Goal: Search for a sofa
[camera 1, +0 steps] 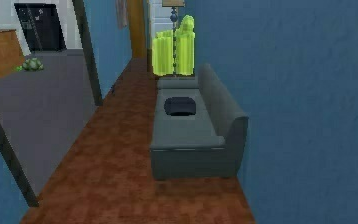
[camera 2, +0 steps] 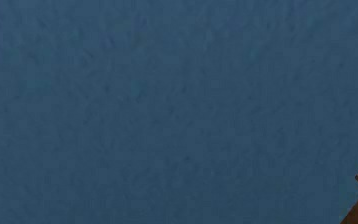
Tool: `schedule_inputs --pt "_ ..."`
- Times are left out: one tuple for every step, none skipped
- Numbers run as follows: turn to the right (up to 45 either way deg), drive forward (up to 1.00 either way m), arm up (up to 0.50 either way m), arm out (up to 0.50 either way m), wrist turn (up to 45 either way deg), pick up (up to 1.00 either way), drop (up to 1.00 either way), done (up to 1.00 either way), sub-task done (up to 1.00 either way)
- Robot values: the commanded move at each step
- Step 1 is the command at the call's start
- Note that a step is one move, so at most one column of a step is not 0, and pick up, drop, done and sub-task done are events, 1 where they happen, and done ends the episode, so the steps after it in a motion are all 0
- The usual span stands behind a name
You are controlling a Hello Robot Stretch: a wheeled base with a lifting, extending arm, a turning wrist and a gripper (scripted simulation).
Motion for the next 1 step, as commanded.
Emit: schedule_inputs --pt "-3.0 0.0 0.0 0.0 0.0 0.0 0.0 0.0 0.0"
